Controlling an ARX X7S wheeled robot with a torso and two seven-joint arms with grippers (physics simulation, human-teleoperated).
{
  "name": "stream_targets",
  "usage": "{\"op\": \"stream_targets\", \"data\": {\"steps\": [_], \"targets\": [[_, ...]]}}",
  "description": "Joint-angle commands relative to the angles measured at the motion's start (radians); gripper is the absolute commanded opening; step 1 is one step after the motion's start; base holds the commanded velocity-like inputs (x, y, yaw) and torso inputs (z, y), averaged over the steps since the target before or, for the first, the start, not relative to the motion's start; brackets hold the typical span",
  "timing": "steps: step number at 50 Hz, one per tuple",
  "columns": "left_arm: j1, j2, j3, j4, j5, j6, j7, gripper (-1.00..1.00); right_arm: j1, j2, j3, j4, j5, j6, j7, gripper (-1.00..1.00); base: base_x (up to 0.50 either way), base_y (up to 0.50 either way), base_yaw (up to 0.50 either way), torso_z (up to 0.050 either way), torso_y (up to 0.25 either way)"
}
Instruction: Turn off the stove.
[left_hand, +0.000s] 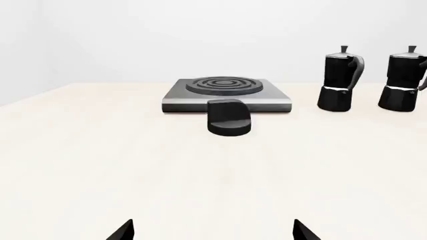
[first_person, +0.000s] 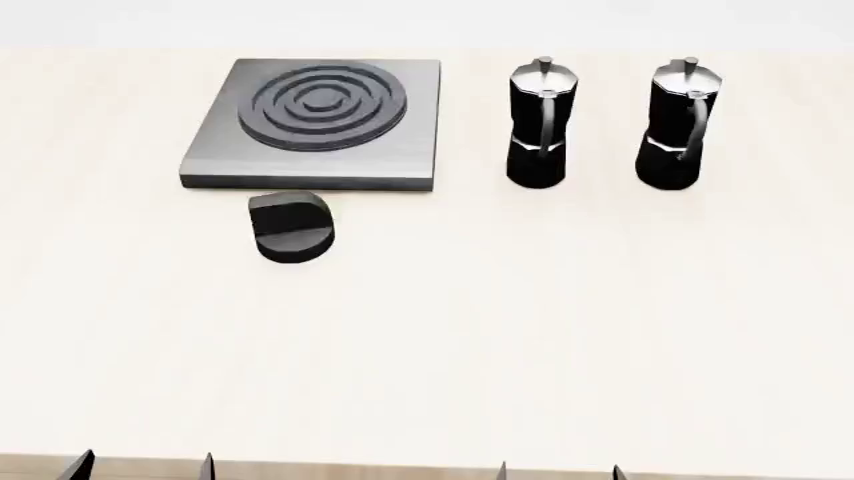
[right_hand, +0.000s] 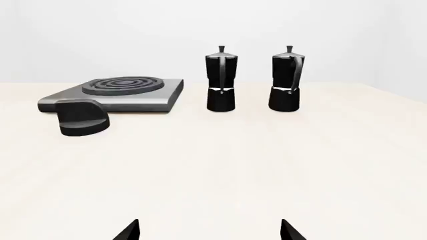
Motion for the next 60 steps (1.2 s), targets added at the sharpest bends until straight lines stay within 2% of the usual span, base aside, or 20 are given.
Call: {"op": "stream_targets", "data": {"steps": [1, 20, 34, 60], "targets": [[0.005, -0.017, 0.018, 0.008, -0.019, -0.003, -0.013, 1.00, -0.009, 0.014, -0.024, -0.018, 0.007, 0.004, 0.026, 1.00, 0.00, 0.00, 0.00, 0.000, 0.000], [0.007, -0.066, 0.077, 0.021, -0.056, -0.013, -0.057, 1.00, -0.019, 0.064, -0.086, -0.057, 0.022, 0.017, 0.095, 1.00, 0.00, 0.00, 0.00, 0.000, 0.000], [0.047, -0.102, 0.123, 0.078, -0.048, 0.060, -0.053, 1.00, -0.029, 0.087, -0.117, -0.139, -0.006, 0.071, 0.139, 1.00, 0.00, 0.00, 0.00, 0.000, 0.000], [0.066, -0.148, 0.114, 0.388, -0.080, -0.121, -0.113, 1.00, -0.035, 0.121, -0.138, -0.423, -0.003, 0.265, 0.190, 1.00, 0.00, 0.00, 0.00, 0.000, 0.000]]}}
